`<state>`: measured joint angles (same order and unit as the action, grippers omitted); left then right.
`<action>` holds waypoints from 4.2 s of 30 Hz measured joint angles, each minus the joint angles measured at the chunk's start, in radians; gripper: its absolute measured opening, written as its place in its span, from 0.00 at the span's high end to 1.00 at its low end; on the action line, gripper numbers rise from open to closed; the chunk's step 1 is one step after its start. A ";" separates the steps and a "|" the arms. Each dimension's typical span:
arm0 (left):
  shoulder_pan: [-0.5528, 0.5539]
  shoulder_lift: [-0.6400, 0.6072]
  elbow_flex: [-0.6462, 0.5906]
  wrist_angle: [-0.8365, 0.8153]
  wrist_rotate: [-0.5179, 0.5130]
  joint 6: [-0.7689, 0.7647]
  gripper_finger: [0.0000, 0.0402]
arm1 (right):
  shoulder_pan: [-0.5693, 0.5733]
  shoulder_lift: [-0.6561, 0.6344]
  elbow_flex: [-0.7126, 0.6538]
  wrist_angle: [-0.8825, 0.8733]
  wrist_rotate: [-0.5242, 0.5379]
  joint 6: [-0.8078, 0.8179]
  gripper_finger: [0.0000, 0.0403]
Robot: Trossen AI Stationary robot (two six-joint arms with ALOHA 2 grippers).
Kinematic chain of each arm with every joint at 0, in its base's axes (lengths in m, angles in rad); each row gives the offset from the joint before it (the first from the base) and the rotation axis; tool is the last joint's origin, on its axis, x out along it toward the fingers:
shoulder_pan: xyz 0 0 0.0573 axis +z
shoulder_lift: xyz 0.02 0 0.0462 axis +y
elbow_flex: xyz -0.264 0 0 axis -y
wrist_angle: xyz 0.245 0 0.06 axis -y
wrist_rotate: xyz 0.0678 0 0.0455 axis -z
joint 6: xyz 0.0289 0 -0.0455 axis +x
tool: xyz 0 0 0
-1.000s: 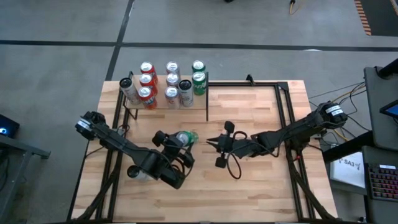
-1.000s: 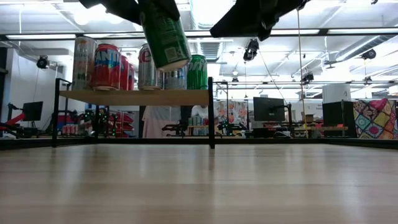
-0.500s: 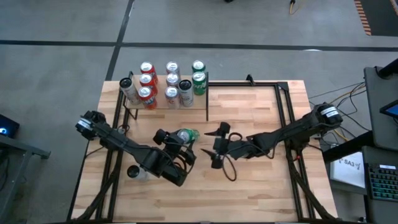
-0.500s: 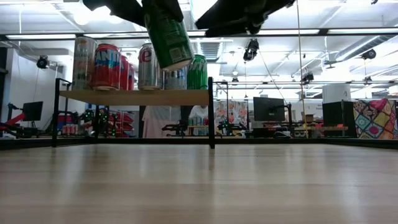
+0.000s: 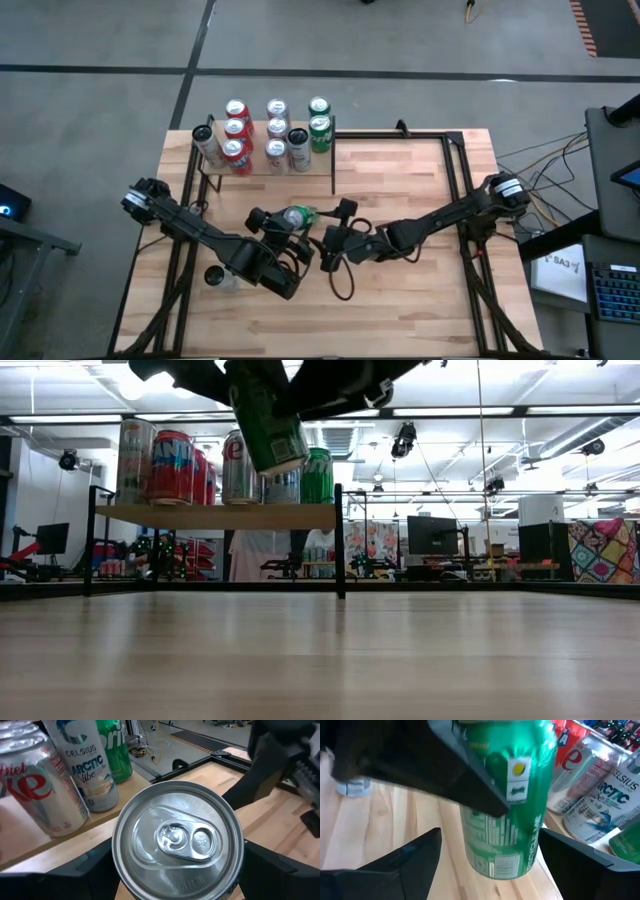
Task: Place canned beverage on shelf
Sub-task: Put the green soda can aligned with the other green soda cans on the shelf
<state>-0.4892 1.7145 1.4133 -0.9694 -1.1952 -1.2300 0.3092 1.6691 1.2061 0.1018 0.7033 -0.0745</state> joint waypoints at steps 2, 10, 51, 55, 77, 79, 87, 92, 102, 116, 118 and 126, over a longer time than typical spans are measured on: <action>0.000 0.000 -0.002 -0.003 0.000 -0.017 0.25 | -0.003 0.000 0.001 0.001 -0.004 0.002 0.20; -0.012 0.000 -0.002 -0.001 0.009 0.067 0.25 | -0.037 -0.001 -0.001 -0.006 -0.124 -0.050 0.20; -0.045 -0.016 0.000 0.145 0.055 0.438 0.15 | -0.149 -0.014 0.001 -0.044 -0.493 -0.169 0.31; -0.058 -0.058 0.000 0.122 0.025 0.522 0.15 | -0.177 -0.052 -0.004 -0.160 -0.496 -0.161 0.31; -0.118 -0.468 -0.413 0.694 0.500 1.345 0.19 | -0.238 -0.307 -0.420 0.269 -0.888 -0.049 0.31; -0.084 -0.530 -0.514 0.924 0.618 1.447 0.20 | -0.237 -0.307 -0.414 0.280 -0.892 -0.049 0.31; 0.077 -0.635 -0.849 1.484 0.809 1.468 0.22 | -0.238 -0.300 -0.411 0.366 -1.020 -0.054 0.30; 0.106 -0.597 -0.914 1.645 0.836 1.422 0.22 | -0.237 -0.300 -0.411 0.426 -1.028 -0.076 0.30; 0.111 -0.461 -0.852 1.716 0.831 1.433 0.22 | -0.238 -0.300 -0.411 0.439 -1.055 -0.107 0.30; 0.118 -0.213 -0.698 1.725 0.792 1.333 0.22 | -0.220 -0.299 -0.411 0.311 -1.078 -0.075 0.30; 0.118 -0.189 -0.691 1.725 0.788 1.323 0.22 | -0.216 -0.299 -0.411 0.292 -1.077 -0.079 0.30; 0.108 -0.161 -0.700 1.734 0.784 1.292 0.22 | -0.197 -0.294 -0.411 0.249 -1.069 -0.079 0.30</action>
<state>-0.3817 1.5531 0.7138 0.7647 -0.4110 0.0618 0.1117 1.3747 0.7948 0.3504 -0.3656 -0.1532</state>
